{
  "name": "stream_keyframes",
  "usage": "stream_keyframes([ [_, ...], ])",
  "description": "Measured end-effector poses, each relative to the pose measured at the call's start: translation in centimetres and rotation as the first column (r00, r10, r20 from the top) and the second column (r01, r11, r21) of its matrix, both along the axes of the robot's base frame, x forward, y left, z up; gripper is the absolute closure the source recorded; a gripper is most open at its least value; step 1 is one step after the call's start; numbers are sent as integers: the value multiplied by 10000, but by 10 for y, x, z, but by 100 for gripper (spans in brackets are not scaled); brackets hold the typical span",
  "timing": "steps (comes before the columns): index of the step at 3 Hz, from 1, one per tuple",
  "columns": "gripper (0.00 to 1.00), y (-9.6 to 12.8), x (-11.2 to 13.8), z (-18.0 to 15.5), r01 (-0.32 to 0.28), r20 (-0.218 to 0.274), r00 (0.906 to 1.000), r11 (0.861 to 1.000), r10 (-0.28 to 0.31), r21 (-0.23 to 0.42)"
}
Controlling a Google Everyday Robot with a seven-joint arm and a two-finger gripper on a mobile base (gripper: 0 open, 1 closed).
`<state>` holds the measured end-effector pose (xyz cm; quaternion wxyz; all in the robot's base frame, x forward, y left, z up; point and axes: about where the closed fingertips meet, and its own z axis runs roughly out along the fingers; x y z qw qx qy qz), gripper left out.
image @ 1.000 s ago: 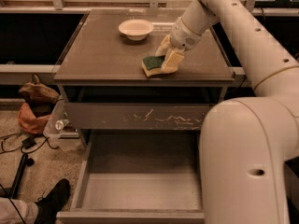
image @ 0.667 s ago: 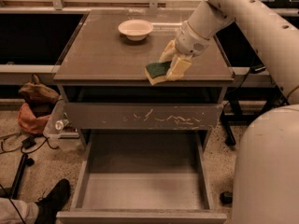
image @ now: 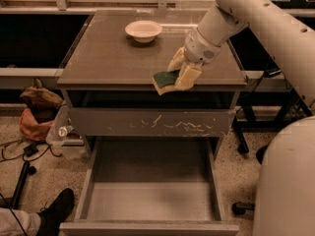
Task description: Place sponge into middle drawer
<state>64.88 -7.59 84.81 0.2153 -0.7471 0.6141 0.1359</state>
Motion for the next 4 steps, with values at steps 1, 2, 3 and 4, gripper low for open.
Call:
stream_keyframes([
  [1, 100, -8, -35, 20, 908, 394, 9950, 9954, -920, 309],
  [2, 100, -17, -70, 22, 1598, 988, 9809, 9838, -1675, 814],
  [3, 100, -18, -111, -45, 1641, 9, 9864, 9846, -1644, 595],
  [4, 100, -18, -111, -45, 1641, 9, 9864, 9846, -1644, 596],
])
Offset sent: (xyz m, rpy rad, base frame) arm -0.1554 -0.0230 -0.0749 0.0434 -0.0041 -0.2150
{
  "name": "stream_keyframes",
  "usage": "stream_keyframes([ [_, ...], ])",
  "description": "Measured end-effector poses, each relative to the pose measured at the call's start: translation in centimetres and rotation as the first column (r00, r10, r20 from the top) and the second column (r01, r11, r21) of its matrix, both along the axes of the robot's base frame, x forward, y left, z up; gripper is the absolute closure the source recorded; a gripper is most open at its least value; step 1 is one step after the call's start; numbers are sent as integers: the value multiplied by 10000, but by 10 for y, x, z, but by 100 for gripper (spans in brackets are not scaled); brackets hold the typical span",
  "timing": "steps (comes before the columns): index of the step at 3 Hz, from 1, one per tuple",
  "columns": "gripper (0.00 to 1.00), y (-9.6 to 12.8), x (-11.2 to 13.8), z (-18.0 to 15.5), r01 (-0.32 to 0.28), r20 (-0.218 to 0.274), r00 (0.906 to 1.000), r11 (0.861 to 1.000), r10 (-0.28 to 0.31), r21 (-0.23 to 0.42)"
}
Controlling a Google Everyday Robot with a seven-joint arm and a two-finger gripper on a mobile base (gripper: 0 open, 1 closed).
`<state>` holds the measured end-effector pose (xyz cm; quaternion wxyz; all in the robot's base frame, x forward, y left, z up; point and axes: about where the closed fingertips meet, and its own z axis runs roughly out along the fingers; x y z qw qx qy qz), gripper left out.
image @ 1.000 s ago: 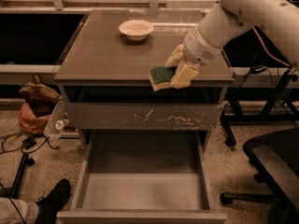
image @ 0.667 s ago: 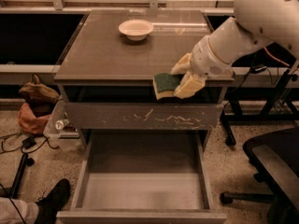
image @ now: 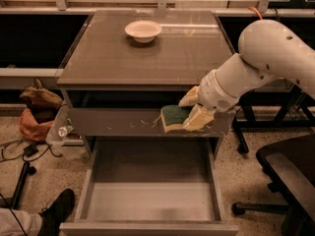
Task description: Place sponge into middle drawer
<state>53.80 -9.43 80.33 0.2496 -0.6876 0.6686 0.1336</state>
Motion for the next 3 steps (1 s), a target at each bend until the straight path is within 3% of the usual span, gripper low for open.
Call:
stream_keyframes([
  [1, 100, 4, 0, -25, 3, 183, 9998, 9980, -15, 634],
  [2, 100, 20, -14, -100, -164, 236, 9996, 9871, 127, 1596],
  [3, 100, 44, -2, -164, -55, 848, 9963, 9652, -173, 2615],
])
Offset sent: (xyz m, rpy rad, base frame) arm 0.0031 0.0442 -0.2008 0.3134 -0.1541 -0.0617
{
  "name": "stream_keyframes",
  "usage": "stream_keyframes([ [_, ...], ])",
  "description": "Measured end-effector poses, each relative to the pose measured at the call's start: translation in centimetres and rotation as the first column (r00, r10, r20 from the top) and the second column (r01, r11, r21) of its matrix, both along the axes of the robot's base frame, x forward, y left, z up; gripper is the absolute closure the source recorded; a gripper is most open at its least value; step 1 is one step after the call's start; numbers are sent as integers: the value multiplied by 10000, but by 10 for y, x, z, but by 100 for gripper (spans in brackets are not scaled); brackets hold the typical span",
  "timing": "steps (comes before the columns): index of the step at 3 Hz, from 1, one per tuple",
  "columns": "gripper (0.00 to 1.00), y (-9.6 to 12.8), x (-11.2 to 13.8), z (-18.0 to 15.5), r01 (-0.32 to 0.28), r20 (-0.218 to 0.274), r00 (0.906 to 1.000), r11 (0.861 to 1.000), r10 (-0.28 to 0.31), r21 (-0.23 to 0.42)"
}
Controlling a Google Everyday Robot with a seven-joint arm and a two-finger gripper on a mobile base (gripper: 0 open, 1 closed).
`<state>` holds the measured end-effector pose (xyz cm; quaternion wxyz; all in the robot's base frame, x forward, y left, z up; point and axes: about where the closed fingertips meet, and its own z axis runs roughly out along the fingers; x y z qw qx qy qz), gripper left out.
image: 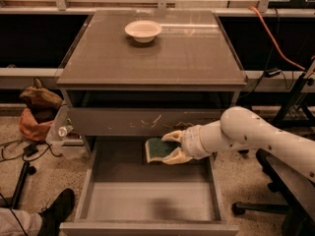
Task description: Place sponge into middle drawer
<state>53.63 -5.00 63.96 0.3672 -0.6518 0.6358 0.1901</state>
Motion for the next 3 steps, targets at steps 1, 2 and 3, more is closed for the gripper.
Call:
stream_keyframes([
  [1, 100, 0, 0, 0, -10, -3, 10000, 10000, 10, -5],
  [2, 100, 4, 10, -26, 14, -19, 10000, 9983, -13, 585],
  [3, 100, 11, 28, -96, 328, -200, 9993, 9990, -322, 318],
])
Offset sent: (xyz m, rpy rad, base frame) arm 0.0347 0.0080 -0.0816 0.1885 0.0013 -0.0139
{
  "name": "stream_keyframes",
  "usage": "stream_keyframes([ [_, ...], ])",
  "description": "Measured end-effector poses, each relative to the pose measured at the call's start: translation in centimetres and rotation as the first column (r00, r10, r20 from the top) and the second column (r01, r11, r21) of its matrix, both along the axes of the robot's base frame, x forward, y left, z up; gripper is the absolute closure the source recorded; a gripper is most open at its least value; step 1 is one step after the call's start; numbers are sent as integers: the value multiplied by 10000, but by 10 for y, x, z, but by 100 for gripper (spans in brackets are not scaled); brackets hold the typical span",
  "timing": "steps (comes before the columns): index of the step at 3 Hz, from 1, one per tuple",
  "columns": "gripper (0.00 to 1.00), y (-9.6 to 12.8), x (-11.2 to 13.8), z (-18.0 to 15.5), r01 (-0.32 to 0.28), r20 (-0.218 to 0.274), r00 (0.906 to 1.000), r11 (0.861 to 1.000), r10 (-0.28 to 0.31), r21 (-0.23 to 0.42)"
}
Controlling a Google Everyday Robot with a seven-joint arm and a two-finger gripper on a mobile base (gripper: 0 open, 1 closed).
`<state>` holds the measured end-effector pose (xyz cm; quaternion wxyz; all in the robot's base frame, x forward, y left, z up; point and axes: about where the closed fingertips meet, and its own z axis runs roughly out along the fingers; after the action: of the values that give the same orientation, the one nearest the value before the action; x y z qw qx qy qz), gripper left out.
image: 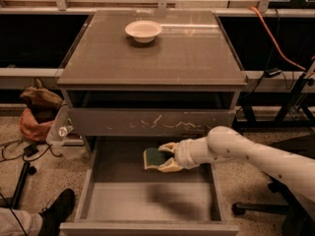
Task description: Place sponge into middle drawer
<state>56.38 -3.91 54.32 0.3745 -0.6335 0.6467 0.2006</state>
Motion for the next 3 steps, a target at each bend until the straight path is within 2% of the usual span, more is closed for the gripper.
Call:
stream_keyframes([
  [1, 100, 12, 23, -61, 367, -161, 9991, 9964, -381, -770],
  [2, 100, 30, 37, -103, 519, -350, 9976, 9814, -594, -1847],
  [3, 100, 30, 37, -103, 518, -350, 9976, 9816, -592, -1840],
])
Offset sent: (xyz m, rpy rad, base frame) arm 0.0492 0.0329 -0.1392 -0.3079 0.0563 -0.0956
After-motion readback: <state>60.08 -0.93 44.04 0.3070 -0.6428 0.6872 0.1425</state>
